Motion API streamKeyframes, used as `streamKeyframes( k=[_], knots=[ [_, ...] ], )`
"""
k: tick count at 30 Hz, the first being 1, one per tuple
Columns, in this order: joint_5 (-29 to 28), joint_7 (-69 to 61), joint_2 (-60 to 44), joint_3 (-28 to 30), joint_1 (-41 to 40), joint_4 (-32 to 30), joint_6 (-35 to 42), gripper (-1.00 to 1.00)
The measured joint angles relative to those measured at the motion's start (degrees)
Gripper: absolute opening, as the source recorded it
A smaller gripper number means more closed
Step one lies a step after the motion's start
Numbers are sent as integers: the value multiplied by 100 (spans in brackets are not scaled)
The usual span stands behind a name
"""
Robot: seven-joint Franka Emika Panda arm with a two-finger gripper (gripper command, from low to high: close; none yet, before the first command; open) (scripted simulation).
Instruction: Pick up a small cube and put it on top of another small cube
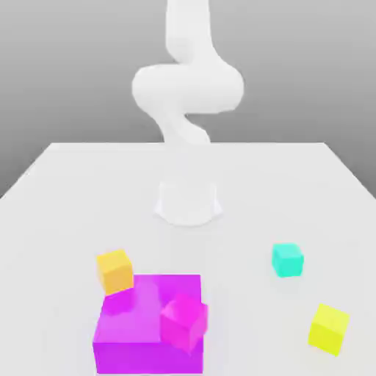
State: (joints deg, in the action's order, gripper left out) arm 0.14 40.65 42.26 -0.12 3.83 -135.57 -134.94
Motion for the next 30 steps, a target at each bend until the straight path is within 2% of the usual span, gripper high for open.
streamKeyframes(
  k=[12, 19, 22, 27, 28, 30],
  knots=[
    [118, -3068, -2176, -153, 2150, -2116, -1823, 0],
    [163, -4944, -3646, -487, 3279, -3385, -3026, 0],
    [-47, -4966, -4262, -492, 3372, -3415, -3534, 0],
    [-347, -4773, -5300, -52, 3717, -3252, -4389, 0],
    [-348, -4770, -5476, 1, 3771, -3221, -4535, -100],
    [-349, -4769, -5476, 0, 3771, -3221, -4533, -100]
  ],
)
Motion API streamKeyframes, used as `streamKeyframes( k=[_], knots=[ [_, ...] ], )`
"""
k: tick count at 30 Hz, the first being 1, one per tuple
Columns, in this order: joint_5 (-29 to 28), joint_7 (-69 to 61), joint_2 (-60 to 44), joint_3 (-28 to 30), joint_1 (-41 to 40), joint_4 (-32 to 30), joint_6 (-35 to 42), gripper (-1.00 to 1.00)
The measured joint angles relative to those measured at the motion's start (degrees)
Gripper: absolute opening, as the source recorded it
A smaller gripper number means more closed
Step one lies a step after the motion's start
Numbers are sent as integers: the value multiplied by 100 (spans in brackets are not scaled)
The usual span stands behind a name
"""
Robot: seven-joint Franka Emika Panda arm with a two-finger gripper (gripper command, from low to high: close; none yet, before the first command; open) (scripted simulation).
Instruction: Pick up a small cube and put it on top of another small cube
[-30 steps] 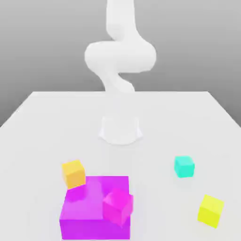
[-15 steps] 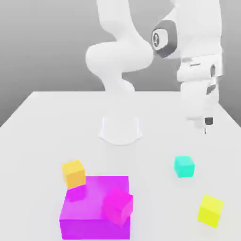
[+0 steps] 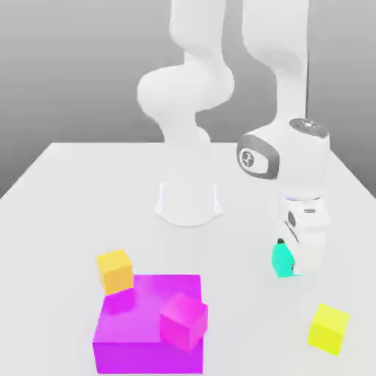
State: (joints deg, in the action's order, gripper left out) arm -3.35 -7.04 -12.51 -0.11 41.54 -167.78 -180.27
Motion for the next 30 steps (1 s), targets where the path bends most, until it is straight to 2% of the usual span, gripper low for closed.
streamKeyframes(
  k=[5, 9, 14, 27, 30],
  knots=[
    [-17, 14, -29, 17, 13, 5, -16, -100],
    [161, -119, 662, -145, -102, -117, 553, -100],
    [315, -245, 1653, -36, -108, -248, 1408, -100],
    [-647, -154, 3030, 1960, -3047, 863, 3800, -100],
    [-778, -184, 3123, 2380, -3627, 1061, 4093, -100]
  ],
)
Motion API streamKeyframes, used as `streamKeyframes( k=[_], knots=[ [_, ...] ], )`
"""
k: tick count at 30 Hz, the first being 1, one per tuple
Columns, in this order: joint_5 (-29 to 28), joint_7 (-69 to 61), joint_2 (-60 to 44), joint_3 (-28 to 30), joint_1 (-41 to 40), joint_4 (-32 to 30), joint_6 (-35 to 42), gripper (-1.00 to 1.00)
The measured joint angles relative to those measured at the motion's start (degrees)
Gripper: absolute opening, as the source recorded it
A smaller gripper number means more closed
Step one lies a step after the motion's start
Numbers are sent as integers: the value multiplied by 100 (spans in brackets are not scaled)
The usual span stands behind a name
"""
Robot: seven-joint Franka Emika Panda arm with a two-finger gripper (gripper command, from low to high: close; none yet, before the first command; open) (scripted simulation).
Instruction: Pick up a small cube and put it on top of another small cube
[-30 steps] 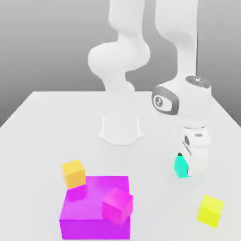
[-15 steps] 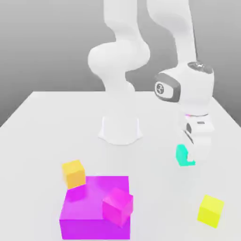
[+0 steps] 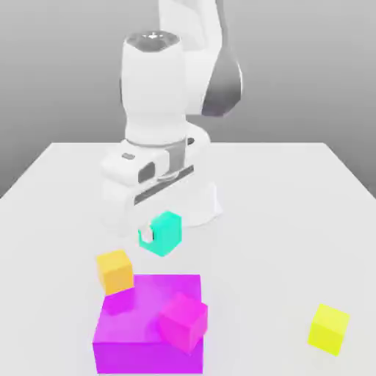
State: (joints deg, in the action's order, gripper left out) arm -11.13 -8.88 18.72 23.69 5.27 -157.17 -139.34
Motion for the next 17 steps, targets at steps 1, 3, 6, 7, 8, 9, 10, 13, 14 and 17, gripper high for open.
streamKeyframes(
  k=[1, 3, 6, 7, 8, 9, 10, 13, 14, 17],
  knots=[
    [32, -43, -127, 86, -41, -3, -126, -100],
    [145, -146, -468, 190, -38, -62, -514, -100],
    [265, -246, -832, 262, -2, -142, -946, 100],
    [265, -246, -832, 262, -2, -142, -946, 100],
    [265, -246, -832, 262, -2, -142, -946, 100],
    [265, -246, -832, 262, -3, -142, -946, 100],
    [265, -246, -832, 262, -3, -142, -946, 100],
    [230, -219, -743, 247, -20, -120, -848, 100],
    [176, -176, -583, 215, -47, -83, -658, 100],
    [-12, -26, -32, 75, -176, 45, 7, 100]
  ],
)
